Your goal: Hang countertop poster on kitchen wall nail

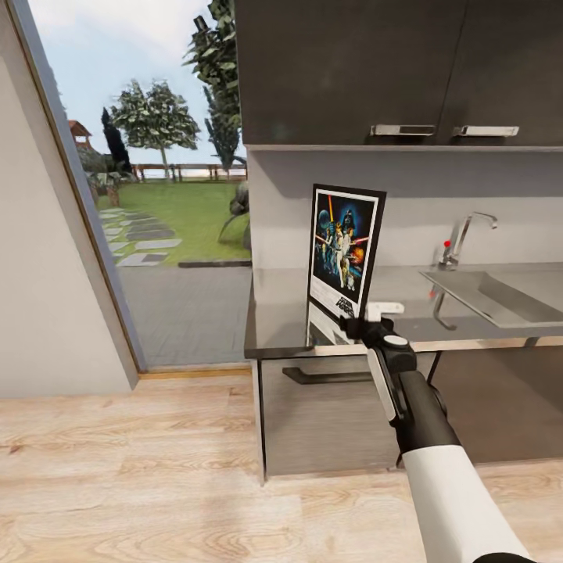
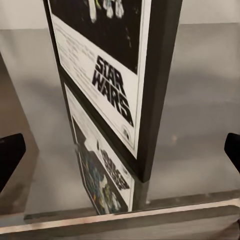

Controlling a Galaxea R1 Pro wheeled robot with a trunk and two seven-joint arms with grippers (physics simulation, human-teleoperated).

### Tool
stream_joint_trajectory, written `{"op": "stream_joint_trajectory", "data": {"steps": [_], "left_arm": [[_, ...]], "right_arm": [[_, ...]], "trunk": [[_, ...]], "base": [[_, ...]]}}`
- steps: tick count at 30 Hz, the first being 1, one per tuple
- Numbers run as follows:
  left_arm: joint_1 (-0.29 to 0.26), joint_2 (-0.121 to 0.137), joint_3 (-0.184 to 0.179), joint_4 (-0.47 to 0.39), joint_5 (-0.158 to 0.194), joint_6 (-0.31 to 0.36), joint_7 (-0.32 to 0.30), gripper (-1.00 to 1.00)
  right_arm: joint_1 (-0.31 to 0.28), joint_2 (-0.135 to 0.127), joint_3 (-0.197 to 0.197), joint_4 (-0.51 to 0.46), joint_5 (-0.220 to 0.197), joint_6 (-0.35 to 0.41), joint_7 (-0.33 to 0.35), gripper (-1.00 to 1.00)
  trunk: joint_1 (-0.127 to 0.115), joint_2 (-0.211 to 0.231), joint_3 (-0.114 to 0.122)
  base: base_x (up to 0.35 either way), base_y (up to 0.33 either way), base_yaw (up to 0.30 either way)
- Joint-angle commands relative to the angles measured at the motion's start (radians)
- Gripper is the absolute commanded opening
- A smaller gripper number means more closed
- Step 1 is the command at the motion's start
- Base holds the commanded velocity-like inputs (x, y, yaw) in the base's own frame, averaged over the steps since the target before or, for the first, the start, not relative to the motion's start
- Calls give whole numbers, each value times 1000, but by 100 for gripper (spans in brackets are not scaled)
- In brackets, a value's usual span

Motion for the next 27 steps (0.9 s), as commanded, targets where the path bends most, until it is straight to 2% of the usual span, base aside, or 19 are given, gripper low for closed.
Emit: {"op": "stream_joint_trajectory", "data": {"steps": [1,8,27], "left_arm": [[0,0,1,-1,0,-2,-1,100],[0,0,1,-1,0,-2,-1,100],[1,0,1,-1,0,-2,-1,100]], "right_arm": [[6,0,1,0,5,-9,-2,100],[28,0,1,48,5,-115,0,100],[32,0,1,76,5,-138,0,100]], "trunk": [[0,0,-1],[0,0,-1],[0,0,-1]], "base": [[0,-14,0],[0,-28,0],[15,-63,0]]}}
